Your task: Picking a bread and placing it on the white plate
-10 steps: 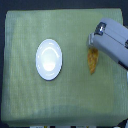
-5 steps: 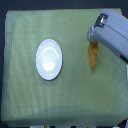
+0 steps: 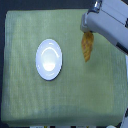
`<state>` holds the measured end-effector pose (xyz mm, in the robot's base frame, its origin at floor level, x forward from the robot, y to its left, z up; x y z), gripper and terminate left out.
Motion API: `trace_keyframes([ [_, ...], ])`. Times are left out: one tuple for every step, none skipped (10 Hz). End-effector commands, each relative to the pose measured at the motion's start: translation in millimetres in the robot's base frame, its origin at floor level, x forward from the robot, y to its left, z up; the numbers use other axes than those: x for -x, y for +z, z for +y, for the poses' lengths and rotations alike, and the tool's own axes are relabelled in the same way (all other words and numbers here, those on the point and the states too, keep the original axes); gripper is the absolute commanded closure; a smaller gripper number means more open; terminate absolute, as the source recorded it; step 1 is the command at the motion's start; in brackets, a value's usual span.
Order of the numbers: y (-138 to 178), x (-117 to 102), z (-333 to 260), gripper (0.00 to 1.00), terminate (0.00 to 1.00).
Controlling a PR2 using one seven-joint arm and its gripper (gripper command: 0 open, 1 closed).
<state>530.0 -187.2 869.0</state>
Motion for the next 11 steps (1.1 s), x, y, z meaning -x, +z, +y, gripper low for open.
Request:
trace_keyframes([
  [16.1,-5.8,86.8,1.00,0.00],
  [7.1,1.1,112.2,1.00,0.00],
  [-1.6,6.2,140.1,1.00,0.00],
  [-5.4,5.7,160.5,1.00,0.00],
  [-16.5,7.0,190.4,1.00,0.00],
  [-23.2,11.7,202.5,1.00,0.00],
  [-33.4,17.1,219.9,1.00,0.00],
  [-37.7,23.2,226.6,1.00,0.00],
  [-41.9,30.7,231.8,1.00,0.00],
  [-48.9,42.3,242.6,1.00,0.00],
  [-51.0,46.6,246.2,1.00,0.00],
])
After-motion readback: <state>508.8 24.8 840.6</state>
